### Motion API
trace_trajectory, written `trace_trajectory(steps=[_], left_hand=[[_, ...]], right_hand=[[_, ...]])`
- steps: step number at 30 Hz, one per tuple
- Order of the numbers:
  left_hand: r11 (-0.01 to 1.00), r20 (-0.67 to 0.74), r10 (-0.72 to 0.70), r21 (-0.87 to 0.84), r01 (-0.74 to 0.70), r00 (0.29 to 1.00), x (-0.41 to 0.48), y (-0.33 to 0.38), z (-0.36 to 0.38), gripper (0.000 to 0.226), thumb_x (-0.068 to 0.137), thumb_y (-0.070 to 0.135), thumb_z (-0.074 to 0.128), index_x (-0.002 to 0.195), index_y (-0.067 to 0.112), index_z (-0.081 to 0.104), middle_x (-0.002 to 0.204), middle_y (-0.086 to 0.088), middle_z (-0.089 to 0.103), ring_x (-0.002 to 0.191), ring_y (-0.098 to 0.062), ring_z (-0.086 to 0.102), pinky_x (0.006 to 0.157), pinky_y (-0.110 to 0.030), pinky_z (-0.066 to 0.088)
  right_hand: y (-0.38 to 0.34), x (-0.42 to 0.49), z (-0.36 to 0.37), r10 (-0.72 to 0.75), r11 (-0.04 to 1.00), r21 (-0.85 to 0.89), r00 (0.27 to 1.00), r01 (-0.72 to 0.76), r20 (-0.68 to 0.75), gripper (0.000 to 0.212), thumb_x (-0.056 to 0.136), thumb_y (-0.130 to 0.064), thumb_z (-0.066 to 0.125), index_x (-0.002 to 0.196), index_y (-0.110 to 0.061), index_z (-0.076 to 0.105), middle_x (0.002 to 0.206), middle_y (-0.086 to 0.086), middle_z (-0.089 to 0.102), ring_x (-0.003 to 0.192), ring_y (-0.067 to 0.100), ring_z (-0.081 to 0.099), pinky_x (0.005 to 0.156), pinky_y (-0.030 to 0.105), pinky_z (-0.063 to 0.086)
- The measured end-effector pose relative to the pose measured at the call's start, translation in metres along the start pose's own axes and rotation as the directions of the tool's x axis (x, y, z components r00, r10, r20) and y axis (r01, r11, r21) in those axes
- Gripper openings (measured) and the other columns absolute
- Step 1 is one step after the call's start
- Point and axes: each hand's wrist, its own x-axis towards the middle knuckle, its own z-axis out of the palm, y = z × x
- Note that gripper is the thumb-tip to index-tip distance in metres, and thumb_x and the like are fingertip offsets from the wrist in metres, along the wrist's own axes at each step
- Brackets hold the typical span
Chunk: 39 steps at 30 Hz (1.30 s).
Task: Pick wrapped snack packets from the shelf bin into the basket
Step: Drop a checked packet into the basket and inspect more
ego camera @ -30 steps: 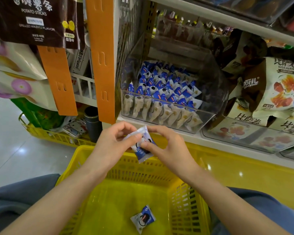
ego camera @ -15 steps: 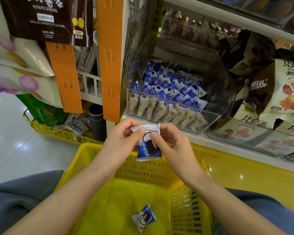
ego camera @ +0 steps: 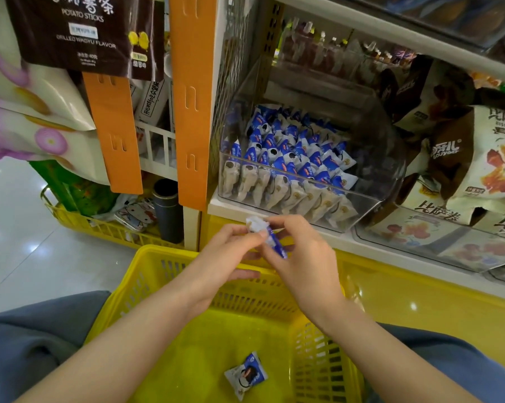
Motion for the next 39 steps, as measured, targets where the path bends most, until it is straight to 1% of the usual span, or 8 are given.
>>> trace_trajectory(steps=[4, 9, 13, 20, 24, 28, 34, 39], left_hand=[[0.999, -0.019, 0.011, -0.046, -0.012, 1.0, 0.003, 0.002, -0.005, 0.035, 0.089, 0.017, 0.058, 0.122, 0.01, 0.052, 0.106, -0.012, 0.067, 0.086, -0.017, 0.07, 0.069, -0.031, 0.057], [0.996, -0.029, 0.08, -0.034, -0.081, 0.996, 0.005, 0.004, -0.006, 0.03, 0.091, 0.006, 0.051, 0.12, 0.011, 0.056, 0.103, -0.01, 0.069, 0.079, -0.013, 0.07, 0.063, -0.027, 0.057], [0.995, -0.017, 0.094, 0.032, -0.093, 0.995, 0.006, 0.003, -0.006, 0.029, 0.091, 0.009, 0.054, 0.119, 0.015, 0.058, 0.102, -0.006, 0.069, 0.081, -0.013, 0.07, 0.065, -0.026, 0.057], [0.997, 0.049, 0.072, 0.013, -0.072, 0.996, 0.003, -0.001, -0.009, 0.023, 0.093, 0.013, 0.05, 0.112, 0.015, 0.063, 0.098, -0.008, 0.071, 0.085, -0.018, 0.07, 0.074, -0.031, 0.056], [0.991, 0.08, 0.105, 0.069, -0.111, 0.991, -0.001, -0.005, -0.008, 0.021, 0.095, 0.012, 0.048, 0.11, 0.015, 0.063, 0.096, -0.007, 0.072, 0.086, -0.017, 0.07, 0.071, -0.027, 0.058], [0.98, 0.036, 0.135, 0.145, -0.139, 0.99, -0.001, -0.008, -0.004, 0.02, 0.095, 0.015, 0.048, 0.11, 0.016, 0.06, 0.091, -0.005, 0.072, 0.079, -0.011, 0.071, 0.065, -0.019, 0.056], [0.978, -0.026, 0.133, 0.167, -0.127, 0.991, 0.002, -0.009, -0.003, 0.024, 0.093, 0.017, 0.051, 0.117, 0.014, 0.055, 0.094, -0.002, 0.069, 0.077, -0.006, 0.069, 0.063, -0.017, 0.056], [0.997, -0.085, 0.082, 0.007, -0.082, 0.993, 0.005, -0.008, -0.008, 0.023, 0.097, 0.016, 0.045, 0.115, 0.01, 0.058, 0.099, -0.009, 0.07, 0.083, -0.01, 0.07, 0.067, -0.02, 0.057]], right_hand=[[-0.001, -0.003, 0.007, -0.099, 0.991, 0.103, 0.986, 0.085, 0.137, 0.036, 0.08, -0.025, 0.07, 0.114, -0.021, 0.061, 0.108, -0.007, 0.06, 0.098, 0.008, 0.057, 0.079, 0.031, 0.053], [0.002, 0.001, 0.005, -0.036, 0.984, 0.175, 0.997, 0.023, 0.072, 0.039, 0.079, -0.03, 0.069, 0.116, -0.025, 0.058, 0.109, -0.014, 0.054, 0.102, -0.004, 0.048, 0.089, 0.008, 0.038], [0.003, 0.004, 0.002, 0.018, 0.973, 0.226, 0.995, -0.04, 0.101, 0.035, 0.08, -0.027, 0.069, 0.114, -0.025, 0.061, 0.106, -0.011, 0.062, 0.096, -0.003, 0.056, 0.085, 0.011, 0.046], [0.003, 0.002, -0.007, -0.066, 0.997, 0.061, 0.983, 0.056, 0.169, 0.036, 0.085, -0.031, 0.065, 0.12, -0.022, 0.062, 0.113, -0.007, 0.067, 0.101, 0.007, 0.062, 0.087, 0.024, 0.049], [0.001, 0.0, -0.007, -0.085, 0.996, -0.019, 0.982, 0.089, 0.171, 0.029, 0.09, -0.024, 0.059, 0.118, -0.017, 0.064, 0.108, 0.001, 0.07, 0.096, 0.018, 0.066, 0.079, 0.037, 0.052], [0.001, 0.001, -0.005, -0.056, 0.991, -0.104, 0.973, 0.081, 0.223, 0.029, 0.097, -0.027, 0.044, 0.12, -0.018, 0.06, 0.1, 0.004, 0.071, 0.089, 0.021, 0.066, 0.075, 0.037, 0.05], [0.003, 0.002, -0.001, 0.058, 0.993, 0.088, 0.976, -0.077, 0.208, 0.024, 0.096, -0.024, 0.045, 0.112, -0.02, 0.064, 0.091, 0.002, 0.072, 0.081, 0.017, 0.065, 0.073, 0.037, 0.05], [0.002, 0.003, 0.001, 0.04, 0.972, 0.216, 0.97, -0.094, 0.24, 0.029, 0.093, -0.034, 0.05, 0.12, -0.025, 0.058, 0.111, -0.009, 0.066, 0.097, 0.004, 0.061, 0.086, 0.028, 0.05]])
